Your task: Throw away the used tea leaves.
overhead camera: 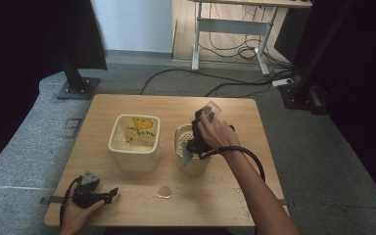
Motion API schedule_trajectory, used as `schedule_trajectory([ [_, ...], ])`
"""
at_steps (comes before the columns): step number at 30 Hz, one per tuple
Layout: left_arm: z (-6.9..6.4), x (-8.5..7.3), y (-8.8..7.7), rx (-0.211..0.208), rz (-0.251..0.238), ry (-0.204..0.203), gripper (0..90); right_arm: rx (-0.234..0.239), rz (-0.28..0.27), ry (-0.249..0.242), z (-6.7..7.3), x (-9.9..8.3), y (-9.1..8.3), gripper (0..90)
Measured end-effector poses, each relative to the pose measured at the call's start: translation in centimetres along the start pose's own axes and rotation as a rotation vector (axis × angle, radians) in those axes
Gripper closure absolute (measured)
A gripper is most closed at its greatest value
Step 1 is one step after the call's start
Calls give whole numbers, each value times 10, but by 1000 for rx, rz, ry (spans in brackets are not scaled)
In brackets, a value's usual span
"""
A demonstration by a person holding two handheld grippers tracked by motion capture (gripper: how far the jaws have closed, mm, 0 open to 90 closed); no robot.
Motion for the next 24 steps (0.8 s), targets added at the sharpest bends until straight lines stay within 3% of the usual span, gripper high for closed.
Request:
schedule_trajectory([
  [1, 0, 0, 0, -1, 0, -4, 159, 10, -15, -16, 0, 3, -2, 457],
  [2, 0, 0, 0, -1, 0, -4, 159, -4, -52, -104, 3, 10, -7, 457],
  [3, -1, 0, 0, 0, 5, 2, 159, -6, -42, -91, 1, 9, -6, 456],
  [4, -1, -1, 0, -1, 6, 6, 159, -13, -15, -34, -5, 3, -3, 456],
  [6, -1, -1, 0, -2, 6, 7, 158, -17, -14, -44, -7, 2, -4, 459],
  [7, -1, -1, 0, -1, 9, 5, 159, -30, -37, -110, -7, 5, -8, 462],
  [8, 0, -1, -1, 1, 4, 0, 158, -37, -9, -64, -13, -3, -5, 461],
  [9, 0, -1, -1, 1, 4, 0, 159, -37, -9, -64, -13, -3, -5, 461],
  [10, 1, -1, -1, 0, 1, -5, 159, -38, 18, -4, -18, -10, -4, 463],
  [11, 2, 0, 0, 2, 0, -11, 158, -56, 12, -62, -18, -8, -6, 467],
  [12, 2, 0, 0, -1, 4, -16, 159, -40, -70, -310, 5, 13, -15, 470],
  [13, 2, 0, 0, -1, 4, -16, 158, -40, -70, -310, 5, 13, -15, 470],
  [14, 1, 0, -1, -3, 3, -4, 158, -35, -69, -278, 5, 13, -14, 470],
  [15, 1, 0, -2, -3, 1, -2, 157, -38, 27, -50, -10, -5, -6, 471],
  [16, 1, 0, -1, -2, 3, -2, 157, -32, 9, -116, -5, -2, -7, 472],
  [17, 1, 0, 0, -2, 5, -5, 158, -28, -30, -217, 3, 7, -12, 472],
  [19, 1, 1, 0, -1, 4, -7, 157, -18, -48, -222, 7, 13, -14, 472],
  [21, 1, 1, 0, -3, 1, -3, 157, -27, -23, -74, -5, 8, -9, 477],
  [22, 1, 1, 0, -2, 4, -3, 157, -25, -15, -71, -6, 6, -8, 477],
  [23, 1, 1, 0, 0, 6, -2, 157, -11, -25, -174, 3, 10, -8, 477],
  [24, 1, 0, 0, -1, 7, -1, 157, -11, -25, -174, 3, 10, -8, 477],
])
Point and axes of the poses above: each handheld gripper's, and its own axes: y roughly forward along the jaws, x roughly out of its top, z roughly to its left, the point moved 7 cm from there along y, roughly forward along the jaws, and after that the axes turned 3 degrees about -z, right-handed, at the moved point
